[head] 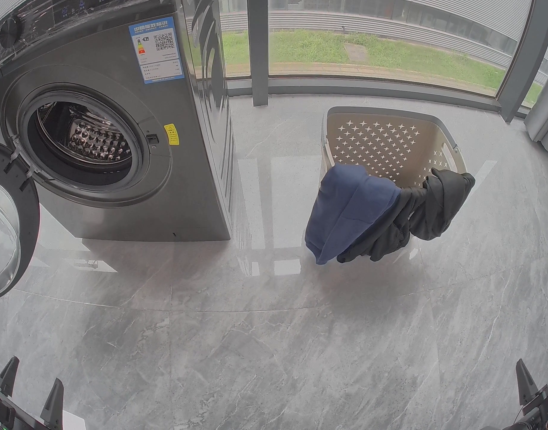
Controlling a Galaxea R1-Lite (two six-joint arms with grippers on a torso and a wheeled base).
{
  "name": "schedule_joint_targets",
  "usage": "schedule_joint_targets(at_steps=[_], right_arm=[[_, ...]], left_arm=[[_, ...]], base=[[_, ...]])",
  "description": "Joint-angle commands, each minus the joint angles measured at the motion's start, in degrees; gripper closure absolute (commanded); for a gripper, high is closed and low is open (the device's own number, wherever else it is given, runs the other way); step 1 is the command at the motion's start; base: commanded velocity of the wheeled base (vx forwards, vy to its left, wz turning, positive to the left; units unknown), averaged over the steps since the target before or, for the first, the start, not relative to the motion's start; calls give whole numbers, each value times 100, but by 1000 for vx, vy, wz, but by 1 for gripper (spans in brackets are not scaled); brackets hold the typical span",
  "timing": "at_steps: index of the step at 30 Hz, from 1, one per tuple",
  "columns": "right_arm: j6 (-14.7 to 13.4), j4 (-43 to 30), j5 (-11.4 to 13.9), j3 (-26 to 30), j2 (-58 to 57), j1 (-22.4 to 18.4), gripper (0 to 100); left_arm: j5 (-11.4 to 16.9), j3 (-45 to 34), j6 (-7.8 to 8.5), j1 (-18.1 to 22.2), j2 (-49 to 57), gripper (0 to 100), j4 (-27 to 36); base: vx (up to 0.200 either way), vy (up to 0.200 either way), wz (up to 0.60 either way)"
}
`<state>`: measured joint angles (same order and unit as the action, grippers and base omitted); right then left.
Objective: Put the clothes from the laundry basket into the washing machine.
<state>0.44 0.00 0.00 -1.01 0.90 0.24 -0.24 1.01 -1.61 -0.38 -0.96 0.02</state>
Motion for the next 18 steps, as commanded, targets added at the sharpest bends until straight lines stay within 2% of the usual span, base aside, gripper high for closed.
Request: schedule_joint_targets(at_steps=[1,14,18], right_arm=[[0,0,0,92,-81,2,0],[0,0,0,92,-81,2,0],[9,0,0,92,-81,2,0]], left_arm=[[-2,-92,3,3,70,0,-2],[-2,-92,-6,3,70,0,-2],[-2,-92,-6,3,70,0,-2]], base=[[0,-200,0],[0,-200,0],[0,0,0]])
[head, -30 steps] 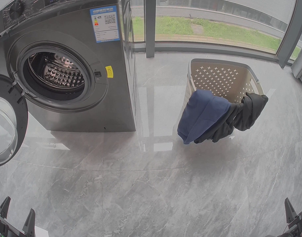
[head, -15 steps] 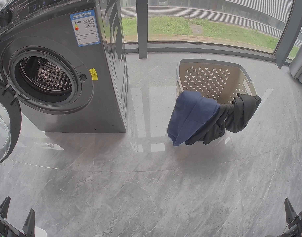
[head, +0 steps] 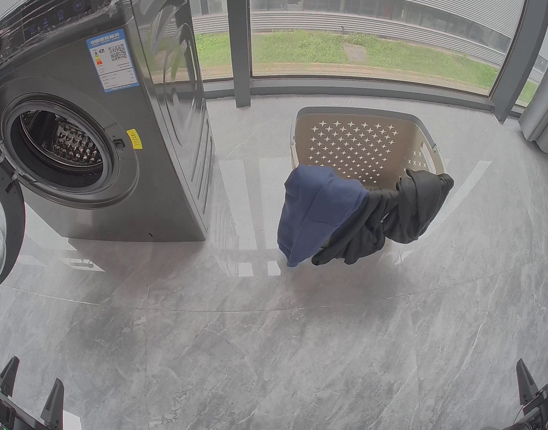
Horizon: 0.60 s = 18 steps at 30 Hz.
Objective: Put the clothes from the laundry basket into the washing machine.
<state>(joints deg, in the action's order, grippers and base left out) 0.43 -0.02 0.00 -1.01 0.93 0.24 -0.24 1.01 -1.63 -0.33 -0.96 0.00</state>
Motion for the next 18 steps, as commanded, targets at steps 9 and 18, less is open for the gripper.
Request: schedule_joint_targets(at_steps=[9,18], right_arm=[[10,2,0,92,-84,2,0],[1,2,0,92,-84,2,0]], left_arm=[[-2,-92,-12,7,70,0,0],[-2,-92,-21,7,70,0,0]], base=[[89,0,0],[156,0,0]])
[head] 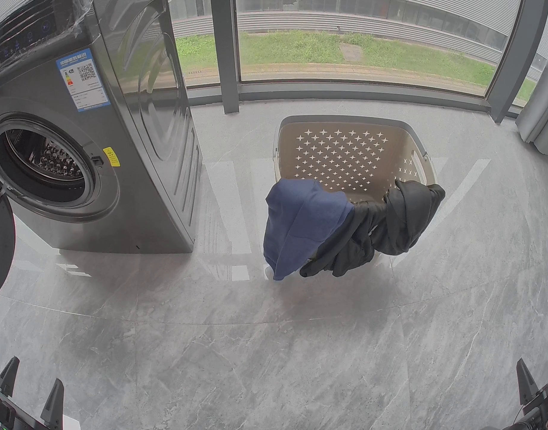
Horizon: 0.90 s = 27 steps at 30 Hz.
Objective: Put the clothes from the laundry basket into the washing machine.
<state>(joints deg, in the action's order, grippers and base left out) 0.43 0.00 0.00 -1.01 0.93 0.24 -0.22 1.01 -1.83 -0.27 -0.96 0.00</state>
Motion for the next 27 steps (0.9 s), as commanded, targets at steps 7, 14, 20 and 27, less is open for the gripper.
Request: schedule_joint_targets(at_steps=[7,14,20,27], right_arm=[[1,0,0,92,-84,2,0],[1,0,-9,92,-84,2,0],[1,0,0,92,-84,2,0],[1,0,-9,92,-84,2,0]], left_arm=[[-4,-92,7,0,70,0,0],[-4,-92,7,0,70,0,0],[-4,-92,7,0,61,0,0],[-4,-92,-2,0,70,0,0]], base=[[0,0,0],[0,-200,0],[0,-200,0],[0,-57,0]])
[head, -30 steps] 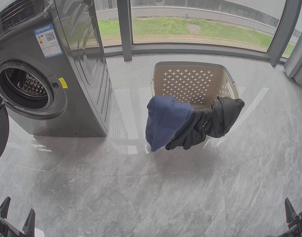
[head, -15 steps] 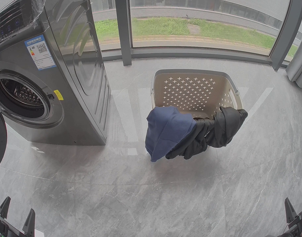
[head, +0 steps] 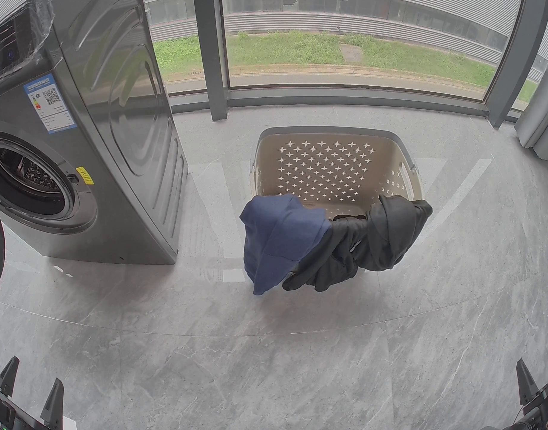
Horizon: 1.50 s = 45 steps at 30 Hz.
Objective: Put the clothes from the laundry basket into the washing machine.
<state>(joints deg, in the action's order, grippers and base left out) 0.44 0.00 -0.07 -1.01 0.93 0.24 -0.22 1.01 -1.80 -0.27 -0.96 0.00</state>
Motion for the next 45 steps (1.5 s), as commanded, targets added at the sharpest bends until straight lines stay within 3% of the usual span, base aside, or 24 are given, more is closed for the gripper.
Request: schedule_joint_targets(at_steps=[1,8,16,31,37,45], right_arm=[[0,0,-1,92,-84,2,0],[9,0,7,92,-84,2,0],[0,0,7,92,-84,2,0],[0,0,7,92,-84,2,0],[0,0,7,92,-84,2,0],[9,0,7,92,-84,2,0]], left_arm=[[-4,-92,-4,0,70,0,0],[-4,-92,-4,-8,70,0,0],[-4,-92,-4,0,70,0,0],[-13,-92,-4,0,70,0,0],[-4,-92,-4,0,70,0,0],[-4,-92,-4,0,70,0,0]], base=[[0,0,0],[0,0,0],[200,0,0],[0,0,0],[0,-200,0],[0,0,0]])
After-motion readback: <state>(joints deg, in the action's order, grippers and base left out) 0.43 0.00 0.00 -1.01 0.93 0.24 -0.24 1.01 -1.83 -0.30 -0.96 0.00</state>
